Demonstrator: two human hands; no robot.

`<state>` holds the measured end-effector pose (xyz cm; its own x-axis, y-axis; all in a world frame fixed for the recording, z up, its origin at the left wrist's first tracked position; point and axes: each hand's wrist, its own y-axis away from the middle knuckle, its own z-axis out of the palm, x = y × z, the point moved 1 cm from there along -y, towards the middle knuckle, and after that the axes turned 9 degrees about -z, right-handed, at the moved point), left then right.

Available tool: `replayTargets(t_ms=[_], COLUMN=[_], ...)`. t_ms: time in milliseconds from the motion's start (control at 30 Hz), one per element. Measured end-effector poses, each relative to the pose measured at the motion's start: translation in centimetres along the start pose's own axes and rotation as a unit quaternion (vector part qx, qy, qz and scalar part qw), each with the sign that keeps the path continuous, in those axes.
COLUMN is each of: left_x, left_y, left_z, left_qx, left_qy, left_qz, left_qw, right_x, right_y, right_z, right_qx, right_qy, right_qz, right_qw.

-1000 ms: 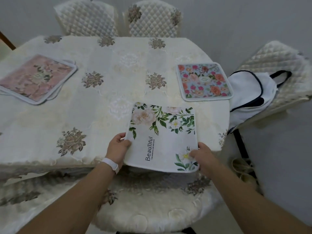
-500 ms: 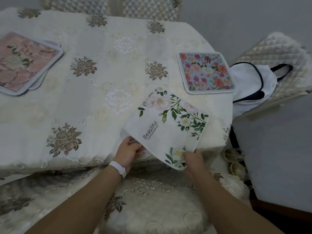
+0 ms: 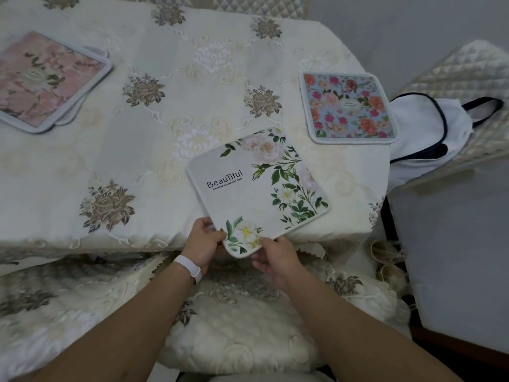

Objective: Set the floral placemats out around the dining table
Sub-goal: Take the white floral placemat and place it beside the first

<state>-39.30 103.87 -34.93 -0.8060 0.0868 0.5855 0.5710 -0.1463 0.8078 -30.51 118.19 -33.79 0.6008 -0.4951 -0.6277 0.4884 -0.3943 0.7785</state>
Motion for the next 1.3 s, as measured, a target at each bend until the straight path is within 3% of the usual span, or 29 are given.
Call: replayTargets(t_ms=[167, 333, 633, 733, 867, 1133, 1300], left_x=[0.2, 0.3, 1.4, 2.2, 2.6, 3.5, 3.3], left_y=[-0.4, -0.5, -1.0, -1.2, -1.6, -2.2, -1.5], left_z=[-0.6, -1.4, 0.0, 0.9, 1.2, 0.8, 0.0], left_qx=[0.036, 0.060, 0.185, 0.185, 0.185, 0.186, 0.218], left_qy=[-0.047, -0.086, -0.217, -0.237, -0.249, -0.333, -0.408], left_qz=[0.026, 0.038, 0.103, 0.116, 0.116, 0.149, 0.155], left_qw=[0.998, 0.994, 0.953, 0.947, 0.944, 0.912, 0.873], right_x=[-3.8, -6.8, -6.4, -6.2, -6.5, -7.1, -7.4], right_y=[-2.5, -5.3, -5.0, -4.6, -4.1, -4.1, -4.4], right_z=[-4.4, -8.8, -11.4, -12.5, -13.7, -14.4, -15.2], right_qx=[0.084, 0.159, 0.114, 0.093, 0.061, 0.023, 0.048], right_qy=[-0.030, -0.014, 0.166, 0.279, 0.435, 0.485, 0.578], right_qz=[-0.079, -0.093, -0.128, -0.150, -0.173, -0.180, -0.270], right_qw=[0.993, 0.983, 0.971, 0.944, 0.882, 0.855, 0.768])
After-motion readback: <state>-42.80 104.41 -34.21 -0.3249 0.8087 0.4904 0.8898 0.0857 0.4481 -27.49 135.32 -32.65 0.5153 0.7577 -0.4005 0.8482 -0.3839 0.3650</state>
